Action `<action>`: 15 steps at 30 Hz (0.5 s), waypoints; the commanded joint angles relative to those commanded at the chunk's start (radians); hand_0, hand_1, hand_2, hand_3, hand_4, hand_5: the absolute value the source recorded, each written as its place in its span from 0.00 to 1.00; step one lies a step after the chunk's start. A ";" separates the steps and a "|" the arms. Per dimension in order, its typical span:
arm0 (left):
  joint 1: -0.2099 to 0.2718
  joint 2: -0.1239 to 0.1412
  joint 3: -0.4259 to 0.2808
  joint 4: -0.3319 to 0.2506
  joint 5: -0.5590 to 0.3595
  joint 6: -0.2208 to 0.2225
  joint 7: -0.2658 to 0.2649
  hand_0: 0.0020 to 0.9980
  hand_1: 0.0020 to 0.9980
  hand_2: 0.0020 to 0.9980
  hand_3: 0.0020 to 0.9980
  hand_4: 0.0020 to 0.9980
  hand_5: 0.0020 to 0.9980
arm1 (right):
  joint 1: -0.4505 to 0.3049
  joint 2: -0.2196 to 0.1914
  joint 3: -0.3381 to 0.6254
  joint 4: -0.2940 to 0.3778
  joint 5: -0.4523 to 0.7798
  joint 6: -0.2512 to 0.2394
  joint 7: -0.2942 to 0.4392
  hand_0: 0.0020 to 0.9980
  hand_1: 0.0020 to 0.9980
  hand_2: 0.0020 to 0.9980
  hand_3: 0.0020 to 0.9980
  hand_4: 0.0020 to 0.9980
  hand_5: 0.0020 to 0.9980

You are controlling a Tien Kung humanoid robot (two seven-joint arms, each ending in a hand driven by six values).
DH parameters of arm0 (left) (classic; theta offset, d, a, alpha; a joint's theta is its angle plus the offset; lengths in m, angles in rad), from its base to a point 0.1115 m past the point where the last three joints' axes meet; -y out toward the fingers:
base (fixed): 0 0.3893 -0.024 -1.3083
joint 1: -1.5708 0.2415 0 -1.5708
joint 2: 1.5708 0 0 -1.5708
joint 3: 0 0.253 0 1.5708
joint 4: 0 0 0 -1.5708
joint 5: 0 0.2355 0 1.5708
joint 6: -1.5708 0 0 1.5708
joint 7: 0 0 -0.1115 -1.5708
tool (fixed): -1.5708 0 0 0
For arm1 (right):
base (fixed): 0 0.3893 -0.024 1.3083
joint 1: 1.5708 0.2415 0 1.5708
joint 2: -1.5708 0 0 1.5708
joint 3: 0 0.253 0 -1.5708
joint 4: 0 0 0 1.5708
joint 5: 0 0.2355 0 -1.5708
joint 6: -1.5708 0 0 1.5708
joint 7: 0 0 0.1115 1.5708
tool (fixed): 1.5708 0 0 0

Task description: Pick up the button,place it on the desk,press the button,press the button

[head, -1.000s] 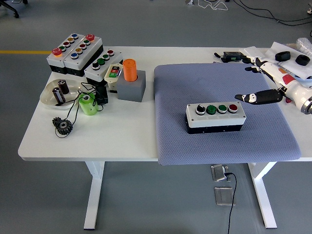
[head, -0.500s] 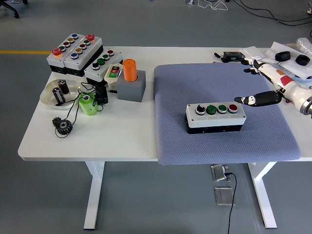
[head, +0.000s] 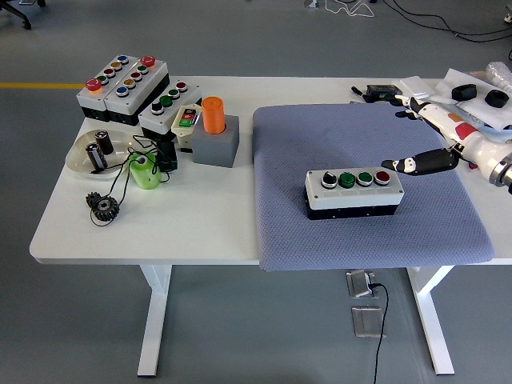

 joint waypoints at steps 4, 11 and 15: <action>0.000 0.001 0.003 0.000 -0.001 -0.001 0.000 0.66 0.70 0.72 0.52 0.33 0.97 | 0.000 0.001 -0.004 0.001 -0.003 0.002 -0.004 0.96 0.92 0.98 1.00 0.87 0.13; -0.001 0.002 0.010 0.000 -0.005 -0.001 0.002 0.66 0.70 0.73 0.52 0.33 0.97 | 0.002 0.001 -0.007 0.003 -0.007 0.008 -0.013 0.96 0.92 0.98 1.00 0.87 0.13; -0.003 0.001 0.007 0.000 -0.003 0.000 0.003 0.66 0.70 0.73 0.52 0.33 0.97 | 0.003 0.002 -0.004 0.002 -0.011 0.011 -0.020 0.96 0.92 0.98 1.00 0.86 0.13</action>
